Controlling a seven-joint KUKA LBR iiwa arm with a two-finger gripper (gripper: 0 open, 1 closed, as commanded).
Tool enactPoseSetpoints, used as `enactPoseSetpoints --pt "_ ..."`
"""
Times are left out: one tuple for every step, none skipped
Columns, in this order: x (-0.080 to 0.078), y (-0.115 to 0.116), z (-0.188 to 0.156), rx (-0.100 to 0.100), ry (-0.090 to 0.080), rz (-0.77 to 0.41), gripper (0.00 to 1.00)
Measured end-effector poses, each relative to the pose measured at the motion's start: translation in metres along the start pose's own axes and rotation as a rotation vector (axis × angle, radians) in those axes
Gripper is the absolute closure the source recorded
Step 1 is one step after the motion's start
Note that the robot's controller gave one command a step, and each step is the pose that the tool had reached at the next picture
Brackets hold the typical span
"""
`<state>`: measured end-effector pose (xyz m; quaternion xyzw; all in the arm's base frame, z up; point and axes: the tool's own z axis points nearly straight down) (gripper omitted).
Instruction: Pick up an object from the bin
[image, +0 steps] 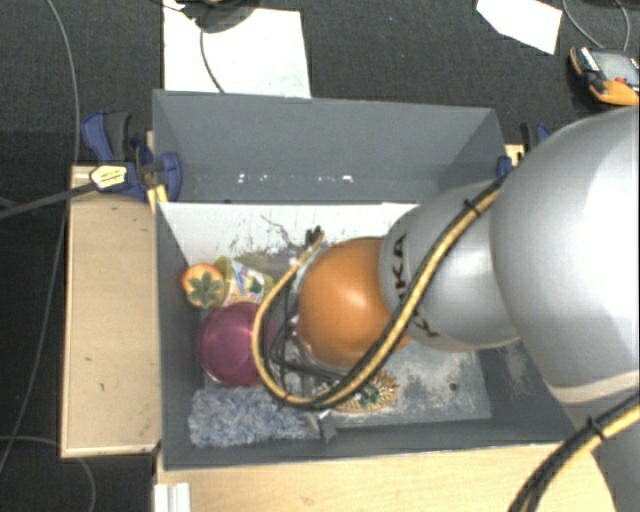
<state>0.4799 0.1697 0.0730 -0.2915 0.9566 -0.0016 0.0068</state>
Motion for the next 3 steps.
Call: enactPoseSetpoints --pt "0.001 -0.001 0.000 -0.004 -0.001 -0.217 1.00" --pt "0.001 -0.001 0.000 -0.004 -0.001 -0.216 1.00" --pt "0.002 -0.001 -0.031 -0.006 0.001 -0.212 1.00"
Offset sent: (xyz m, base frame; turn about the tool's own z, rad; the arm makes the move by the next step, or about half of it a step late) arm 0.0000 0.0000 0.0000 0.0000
